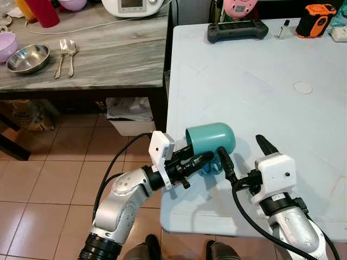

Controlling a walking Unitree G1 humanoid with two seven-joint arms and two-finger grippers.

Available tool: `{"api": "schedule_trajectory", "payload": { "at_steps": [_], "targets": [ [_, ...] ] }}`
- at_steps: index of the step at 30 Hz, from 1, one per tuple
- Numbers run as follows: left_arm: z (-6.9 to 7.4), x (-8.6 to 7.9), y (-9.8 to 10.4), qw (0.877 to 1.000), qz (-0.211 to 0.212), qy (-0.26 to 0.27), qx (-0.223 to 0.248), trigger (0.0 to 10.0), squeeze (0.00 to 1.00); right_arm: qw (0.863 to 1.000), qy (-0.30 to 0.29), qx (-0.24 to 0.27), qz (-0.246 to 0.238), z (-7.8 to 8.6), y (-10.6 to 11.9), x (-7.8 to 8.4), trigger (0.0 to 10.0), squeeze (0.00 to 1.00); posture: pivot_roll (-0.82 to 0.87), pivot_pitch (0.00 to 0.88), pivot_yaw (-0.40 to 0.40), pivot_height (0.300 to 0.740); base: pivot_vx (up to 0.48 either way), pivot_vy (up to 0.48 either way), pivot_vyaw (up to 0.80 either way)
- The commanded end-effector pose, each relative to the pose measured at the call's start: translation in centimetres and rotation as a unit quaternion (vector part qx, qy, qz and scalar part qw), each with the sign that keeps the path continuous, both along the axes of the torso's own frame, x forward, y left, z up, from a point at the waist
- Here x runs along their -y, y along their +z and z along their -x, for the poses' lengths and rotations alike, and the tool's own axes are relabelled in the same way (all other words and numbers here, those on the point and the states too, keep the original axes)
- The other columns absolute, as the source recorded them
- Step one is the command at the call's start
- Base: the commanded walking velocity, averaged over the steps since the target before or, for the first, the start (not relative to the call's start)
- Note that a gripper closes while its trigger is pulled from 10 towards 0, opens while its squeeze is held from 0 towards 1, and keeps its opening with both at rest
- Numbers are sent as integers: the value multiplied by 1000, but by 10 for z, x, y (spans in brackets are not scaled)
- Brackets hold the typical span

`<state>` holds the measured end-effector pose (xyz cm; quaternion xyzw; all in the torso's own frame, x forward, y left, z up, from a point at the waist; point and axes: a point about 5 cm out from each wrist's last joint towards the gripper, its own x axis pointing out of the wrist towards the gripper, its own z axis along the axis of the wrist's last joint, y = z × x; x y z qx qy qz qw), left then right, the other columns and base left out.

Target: Setting the table

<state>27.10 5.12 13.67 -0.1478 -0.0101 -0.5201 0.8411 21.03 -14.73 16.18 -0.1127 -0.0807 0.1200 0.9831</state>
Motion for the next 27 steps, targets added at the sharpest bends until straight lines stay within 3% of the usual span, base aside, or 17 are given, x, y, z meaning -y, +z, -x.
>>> {"api": "schedule_trajectory", "payload": {
  "at_steps": [1, 23, 27],
  "targets": [
    [-1, -2, -2, 1000, -9, 7, 2, 0, 0, 1000, 7, 11, -4, 3, 5, -3, 10000, 0, -258, 218, 116, 740, 0, 0, 0],
    [-9, -8, -5, 998, -37, 42, 10, 0, 0, 1000, 16, 15, -2, -4, 5, -8, 10000, 0, -241, 211, 115, 740, 0, 0, 0],
    [-17, -14, -4, 995, -49, 84, 4, 0, 0, 1000, 19, 18, -2, -7, 5, -10, 10000, 0, -227, 205, 114, 740, 0, 0, 0]
  ]
}}
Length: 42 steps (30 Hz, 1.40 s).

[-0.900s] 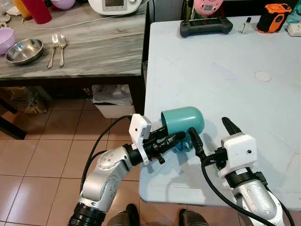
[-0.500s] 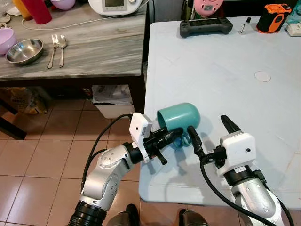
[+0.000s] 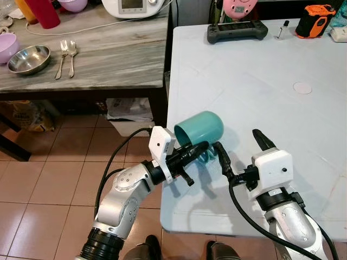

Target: Setting the table

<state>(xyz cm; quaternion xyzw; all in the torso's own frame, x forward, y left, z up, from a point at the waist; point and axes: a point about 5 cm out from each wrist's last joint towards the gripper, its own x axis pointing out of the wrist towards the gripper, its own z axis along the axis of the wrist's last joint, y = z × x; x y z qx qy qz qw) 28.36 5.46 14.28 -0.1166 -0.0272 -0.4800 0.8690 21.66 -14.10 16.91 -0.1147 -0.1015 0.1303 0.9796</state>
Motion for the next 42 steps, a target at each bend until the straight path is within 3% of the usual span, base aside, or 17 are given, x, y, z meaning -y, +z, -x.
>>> {"api": "schedule_trajectory", "payload": {
  "at_steps": [1, 2, 5, 9, 13, 16, 22, 23, 24, 27, 28, 31, 33, 35, 37, 40, 42],
  "targets": [
    [-6, -13, -10, 998, -29, 45, -24, 0, 0, 1000, 8, -1, -2, -1, -2, -4, 10000, 0, -224, 204, 114, 740, 0, 0, 0],
    [-6, -13, -10, 998, -29, 45, -24, 0, 0, 1000, 8, -1, -2, -1, -2, -4, 10000, 0, -224, 204, 114, 740, 0, 0, 0],
    [-20, -27, -5, 992, -42, 116, -28, 0, 0, 1000, 14, 7, 7, -5, -1, -6, 10000, 0, -213, 200, 111, 740, 0, 0, 0],
    [-35, -48, 3, 978, -86, 191, -20, 0, 0, 998, 24, 31, 51, -12, 1, -8, 10000, 0, -197, 197, 109, 740, 0, 0, 0],
    [-43, -61, 5, 966, -125, 226, -29, 0, 0, 993, 31, 51, 100, -19, 2, -8, 10000, 0, -189, 196, 108, 740, 0, 0, 0],
    [-50, -70, 13, 954, -140, 264, -37, 0, 0, 983, 39, 73, 165, -30, 2, -10, 10000, 0, -179, 194, 106, 740, 0, 0, 0],
    [-57, -76, 21, 942, -172, 286, -28, 0, 0, 967, 52, 99, 228, -44, 3, -14, 10000, 0, -175, 192, 104, 740, 0, 0, 0],
    [-62, -81, 23, 928, -189, 320, -22, 0, 0, 958, 54, 110, 260, -53, 1, -16, 10000, 0, -171, 187, 103, 740, 0, 0, 0],
    [-64, -82, 24, 922, -195, 333, -21, 0, 0, 954, 53, 113, 273, -56, 1, -17, 10000, 0, -171, 187, 103, 740, 0, 0, 0],
    [-69, -87, 28, 899, -222, 378, -9, 0, 0, 951, 56, 121, 280, -64, 0, -19, 10000, 0, -161, 183, 103, 740, 0, 0, 0],
    [-71, -91, 29, 882, -240, 404, -25, 0, 0, 948, 57, 125, 286, -69, 0, -21, 10000, 0, -155, 181, 104, 740, 0, 0, 0],
    [-72, -92, 32, 873, -254, 415, -32, 0, 0, 943, 59, 135, 298, -72, -1, -23, 10000, 0, -144, 180, 104, 740, 0, 0, 0],
    [-72, -92, 35, 876, -245, 413, -49, 0, 0, 938, 61, 142, 309, -74, -2, -25, 10000, 0, -135, 179, 103, 740, 0, 0, 0],
    [-69, -88, 39, 901, -202, 377, -77, 0, 0, 941, 68, 140, 300, -76, -3, -27, 10000, 0, -115, 176, 102, 740, 0, 0, 0],
    [-66, -86, 42, 915, -176, 353, -85, 0, 0, 948, 75, 138, 275, -77, -3, -29, 10000, 0, -107, 176, 101, 740, 0, 0, 0],
    [-60, -85, 49, 929, -158, 330, -64, 0, 0, 958, 73, 143, 236, -78, 1, -31, 10000, 0, -97, 174, 94, 740, 0, 0, 0],
    [-56, -81, 56, 945, -137, 293, -44, 0, 0, 959, 71, 145, 231, -78, 2, -30, 10000, 0, -94, 171, 90, 740, 0, 0, 0]
  ]
}}
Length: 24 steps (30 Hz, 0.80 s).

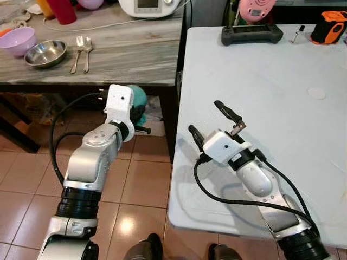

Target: Setting the table

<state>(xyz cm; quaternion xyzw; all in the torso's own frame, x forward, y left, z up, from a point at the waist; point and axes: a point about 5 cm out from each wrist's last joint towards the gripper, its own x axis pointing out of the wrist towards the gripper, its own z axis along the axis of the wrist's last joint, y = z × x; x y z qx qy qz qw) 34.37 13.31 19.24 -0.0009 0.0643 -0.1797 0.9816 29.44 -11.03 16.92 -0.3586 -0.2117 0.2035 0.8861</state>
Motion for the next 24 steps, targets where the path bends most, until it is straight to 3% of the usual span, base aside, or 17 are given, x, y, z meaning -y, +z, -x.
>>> {"api": "schedule_trajectory", "payload": {
  "at_steps": [1, 3, 5, 8, 10, 11, 12, 13, 14, 17, 20, 21, 22, 23, 24],
  "targets": [
    [4, -2, 11, 999, 5, -22, 31, 0, 0, 1000, 1, 2, -12, 0, 0, 1, 10000, 0, -94, 171, 90, 740, 0, 0, 0],
    [5, -1, 18, 998, -6, -33, 47, 0, 0, 1000, -1, 0, -13, 1, -2, 2, 10000, 0, -92, 169, 89, 740, 0, 0, 0],
    [5, 7, 38, 991, -29, -85, 100, 0, 0, 1000, -7, -13, -24, 4, -9, 5, 10000, 0, -92, 164, 82, 740, 0, 0, 0],
    [12, 17, 54, 978, -22, -166, 123, 0, 0, 999, -2, -24, -38, 8, -13, 5, 10000, 0, -95, 163, 82, 740, 0, 0, 0],
    [18, 25, 65, 963, -38, -212, 164, 0, 0, 996, 17, -53, -69, 15, -17, 3, 10000, 0, -99, 162, 83, 740, 0, 0, 0],
    [21, 29, 67, 955, -50, -231, 181, 0, 0, 989, 33, -87, -113, 20, -19, 1, 10000, 0, -103, 164, 87, 740, 0, 0, 0],
    [25, 34, 66, 945, -67, -257, 191, 0, 0, 974, 72, -124, -177, 32, -14, -1, 10000, 0, -108, 167, 91, 740, 0, 0, 0],
    [25, 34, 66, 945, -67, -257, 191, 0, 0, 974, 72, -124, -177, 32, -14, -1, 10000, 0, -108, 167, 91, 740, 0, 0, 0],
    [26, 37, 62, 942, -72, -265, 192, 0, 0, 961, 106, -135, -216, 42, -5, -1, 10000, 0, -118, 170, 94, 740, 0, 0, 0],
    [27, 40, 58, 941, -60, -274, 187, 0, 0, 955, 118, -124, -241, 49, 7, 0, 10000, 0, -129, 172, 97, 740, 0, 0, 0],
    [29, 44, 51, 940, -62, -279, 184, 0, 0, 956, 84, -104, -259, 50, 14, 4, 10000, 0, -142, 177, 101, 740, 0, 0, 0],
    [30, 45, 46, 940, -63, -278, 186, 0, 0, 955, 48, -97, -275, 51, 15, 9, 10000, 0, -156, 181, 107, 740, 0, 0, 0],
    [30, 45, 43, 942, -58, -271, 186, 902, 0, 953, 34, -106, -283, 52, 12, 11, 10000, 0, -160, 182, 109, 740, 0, 0, 0],
    [30, 45, 40, 945, -52, -263, 188, 902, 0, 950, 21, -117, -289, 54, 9, 13, 10000, 0, -163, 182, 110, 740, 0, 0, 0],
    [30, 44, 39, 946, -49, -257, 193, 2706, 0, 948, 11, -126, -291, 55, 6, 15, 10000, 0, -170, 183, 113, 740, 0, 0, 0]
  ]
}}
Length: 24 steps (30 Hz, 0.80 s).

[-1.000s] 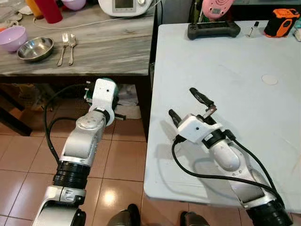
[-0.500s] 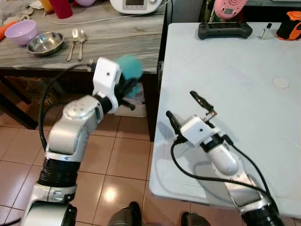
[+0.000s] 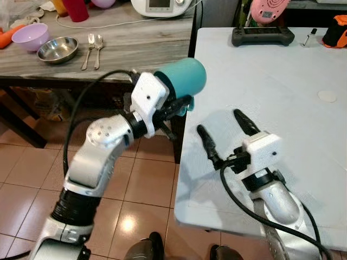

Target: Setting the table

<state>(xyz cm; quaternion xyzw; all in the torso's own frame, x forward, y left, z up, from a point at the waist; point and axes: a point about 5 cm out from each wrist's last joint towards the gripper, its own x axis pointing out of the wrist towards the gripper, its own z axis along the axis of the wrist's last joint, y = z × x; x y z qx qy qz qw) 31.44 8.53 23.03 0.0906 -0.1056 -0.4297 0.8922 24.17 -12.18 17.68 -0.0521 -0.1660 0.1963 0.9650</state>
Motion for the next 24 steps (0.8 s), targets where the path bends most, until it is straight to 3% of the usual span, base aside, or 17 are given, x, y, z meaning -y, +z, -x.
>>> {"api": "schedule_trajectory", "payload": {
  "at_steps": [1, 2, 4, 6, 7, 8, 9, 11, 12, 13, 16, 18, 19, 24],
  "targets": [
    [1, -4, 0, 1000, 4, 14, 20, 2706, 0, 1000, -17, -20, 3, 3, -2, 5, 10000, 0, -171, 185, 114, 740, 0, 0, 0],
    [0, -5, -3, 1000, 12, 24, 10, 3765, 0, 999, -26, -23, -1, 5, -3, 6, 10000, 0, -174, 186, 115, 740, 0, 0, 0],
    [-1, -9, -10, 998, 31, 51, -7, 4000, 0, 998, -51, -24, 6, 9, -3, 10, 10000, 0, -184, 188, 117, 740, 0, 0, 0],
    [-4, -15, -13, 994, 51, 95, -7, 5255, 0, 997, -68, -35, -7, 10, -4, 12, 10000, 0, -192, 189, 116, 740, 0, 0, -400],
    [-4, -17, -14, 992, 57, 110, -11, 6824, 0, 997, -74, -37, -6, 11, -5, 13, 10000, 0, -194, 189, 115, 740, 0, 0, -800],
    [-4, -17, -14, 992, 57, 110, -11, 6824, 0, 997, -74, -37, -6, 11, -5, 13, 10000, 0, -194, 189, 115, 740, 0, 0, -800],
    [-5, -22, -17, 988, 61, 142, -15, 9176, 0, 996, -80, -39, -4, 12, -4, 14, 10000, 0, -195, 190, 113, 740, 0, 0, -800],
    [-5, -26, -21, 985, 67, 155, -20, 9098, 0, 996, -85, -42, -3, 13, -4, 15, 10000, 0, -199, 189, 110, 740, 0, 0, -800],
    [-3, -27, -23, 985, 67, 155, -22, 10000, 0, 995, -87, -42, -1, 14, -4, 15, 10000, 0, -201, 190, 107, 740, 0, 0, -800],
    [-2, -28, -26, 986, 65, 151, -26, 10000, 0, 995, -88, -42, 0, 14, -4, 16, 10000, 0, -202, 190, 106, 740, 0, 0, -800],
    [6, -23, -28, 992, 63, 111, -25, 10000, 0, 995, -95, -43, 4, 15, -3, 18, 10000, 0, -202, 192, 99, 740, 0, 0, -800],
    [14, -13, -26, 998, 42, 43, -16, 10000, 0, 994, -97, -42, 5, 16, -2, 19, 10000, 0, -204, 193, 97, 740, 0, 0, -800],
    [14, -13, -26, 998, 42, 43, -16, 10000, 0, 994, -97, -42, 5, 16, -2, 19, 10000, 0, -204, 193, 97, 740, 0, 0, -800],
    [17, -1, -17, 998, -17, -13, 51, 10000, 0, 997, -65, -29, 8, 21, 3, 13, 10000, 0, -217, 195, 101, 740, 0, 0, -265]
  ]
}}
